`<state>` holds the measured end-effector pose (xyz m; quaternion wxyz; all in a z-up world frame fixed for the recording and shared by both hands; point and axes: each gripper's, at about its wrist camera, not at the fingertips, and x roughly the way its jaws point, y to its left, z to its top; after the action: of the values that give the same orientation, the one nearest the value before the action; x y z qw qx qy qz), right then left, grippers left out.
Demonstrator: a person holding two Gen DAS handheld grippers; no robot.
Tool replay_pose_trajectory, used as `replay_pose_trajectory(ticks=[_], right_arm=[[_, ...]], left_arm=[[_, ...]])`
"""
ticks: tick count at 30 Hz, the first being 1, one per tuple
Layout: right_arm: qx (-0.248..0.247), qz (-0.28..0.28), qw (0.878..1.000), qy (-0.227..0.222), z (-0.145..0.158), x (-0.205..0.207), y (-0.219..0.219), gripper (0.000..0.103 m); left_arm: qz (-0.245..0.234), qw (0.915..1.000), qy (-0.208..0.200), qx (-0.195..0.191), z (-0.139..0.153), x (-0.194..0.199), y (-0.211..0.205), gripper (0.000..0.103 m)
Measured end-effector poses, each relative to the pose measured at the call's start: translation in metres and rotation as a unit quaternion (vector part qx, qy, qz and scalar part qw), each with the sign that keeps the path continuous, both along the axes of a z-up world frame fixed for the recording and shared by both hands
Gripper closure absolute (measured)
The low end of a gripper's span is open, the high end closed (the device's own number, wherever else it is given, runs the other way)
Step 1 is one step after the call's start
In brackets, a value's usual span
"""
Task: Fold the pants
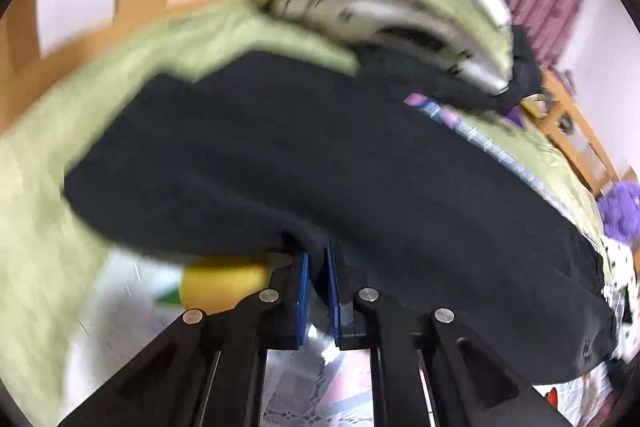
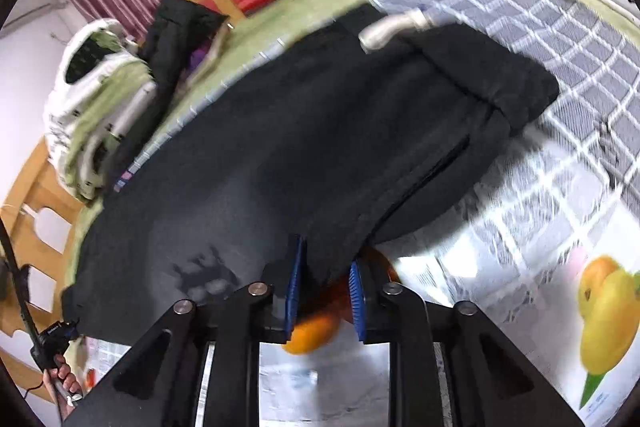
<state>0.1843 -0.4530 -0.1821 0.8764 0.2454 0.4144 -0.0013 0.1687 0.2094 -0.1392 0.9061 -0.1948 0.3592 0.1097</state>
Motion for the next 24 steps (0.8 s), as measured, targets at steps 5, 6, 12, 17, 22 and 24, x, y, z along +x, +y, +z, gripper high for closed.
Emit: replay_pose_trajectory(ticks=[5,6,12,17,22,24], right_arm=[[-0.071,0.045,0.995,-0.054,0.06,0.028,0.02,0.085],[-0.081,0.055,0.993,-0.064,0.073,0.04,0.025,0.085],[-0.122,0.075,0.986,-0.089,0.112,0.119,0.04,0.086],[-0.143,0.061,0.985,-0.07,0.103,0.21,0.035,0.084],[-0.151,0.098,0.984,0.004,0.053,0.256,0.037,0.081],[-0.182,0.096,0.979,-0.009,0.048,0.241,0.042,0.071]], left_arm=[[-0.028,0.9975,-0.058,0.03,0.051,0.015,-0.005,0.094],[-0.029,0.9966,-0.07,0.034,0.062,0.025,-0.005,0.094],[-0.019,0.9918,-0.098,0.08,0.083,0.099,-0.011,0.094],[0.005,0.9913,-0.098,0.088,0.072,0.175,-0.011,0.093],[0.02,0.9923,-0.062,0.106,0.05,0.199,-0.021,0.069],[0.015,0.9898,-0.077,0.119,0.054,0.184,-0.028,0.045]])
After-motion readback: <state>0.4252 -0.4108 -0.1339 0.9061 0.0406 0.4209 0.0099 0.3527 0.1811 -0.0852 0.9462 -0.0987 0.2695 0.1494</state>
